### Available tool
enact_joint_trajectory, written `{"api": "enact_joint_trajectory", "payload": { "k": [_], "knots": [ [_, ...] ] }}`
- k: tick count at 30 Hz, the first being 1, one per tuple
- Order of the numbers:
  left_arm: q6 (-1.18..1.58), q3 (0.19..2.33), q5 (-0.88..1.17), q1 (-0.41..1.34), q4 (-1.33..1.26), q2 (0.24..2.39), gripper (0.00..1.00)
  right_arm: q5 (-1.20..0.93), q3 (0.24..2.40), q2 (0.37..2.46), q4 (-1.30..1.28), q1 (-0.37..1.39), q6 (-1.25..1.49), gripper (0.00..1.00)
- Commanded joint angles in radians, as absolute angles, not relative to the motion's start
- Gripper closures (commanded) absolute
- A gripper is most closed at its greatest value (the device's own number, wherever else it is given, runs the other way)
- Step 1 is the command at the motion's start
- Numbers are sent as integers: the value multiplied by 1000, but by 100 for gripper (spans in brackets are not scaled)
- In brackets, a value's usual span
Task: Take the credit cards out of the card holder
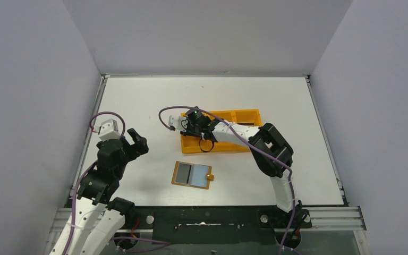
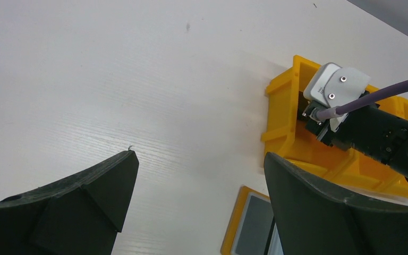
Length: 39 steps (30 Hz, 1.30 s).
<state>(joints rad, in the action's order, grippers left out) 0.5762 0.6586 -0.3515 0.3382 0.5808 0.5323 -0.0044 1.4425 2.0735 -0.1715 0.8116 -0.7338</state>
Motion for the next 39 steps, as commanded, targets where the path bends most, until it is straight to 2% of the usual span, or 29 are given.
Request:
{"api": "enact_joint_trajectory", "payload": {
  "k": [1,11,14,21,25,28,32,39],
  "knots": [
    [579,676,-349,333,549,537,10,-16,1490,1997,-75,806,-638,70],
    [575,675,-339,333,546,551,10,49,1427,1900,-35,799,-487,68],
    [575,675,-340,333,547,555,10,13,1407,1827,-48,799,-290,67],
    [575,675,-340,331,546,566,10,-109,1360,1691,-235,806,405,65],
    [574,675,-332,328,544,575,10,40,1171,1610,-167,911,677,60],
    [573,675,-329,325,542,580,10,154,1111,1604,-193,991,830,60],
    [574,673,-325,324,543,591,10,204,1048,1611,-168,1070,949,63],
    [572,673,-312,319,540,615,10,154,1041,1690,-152,1091,993,65]
  ]
}}
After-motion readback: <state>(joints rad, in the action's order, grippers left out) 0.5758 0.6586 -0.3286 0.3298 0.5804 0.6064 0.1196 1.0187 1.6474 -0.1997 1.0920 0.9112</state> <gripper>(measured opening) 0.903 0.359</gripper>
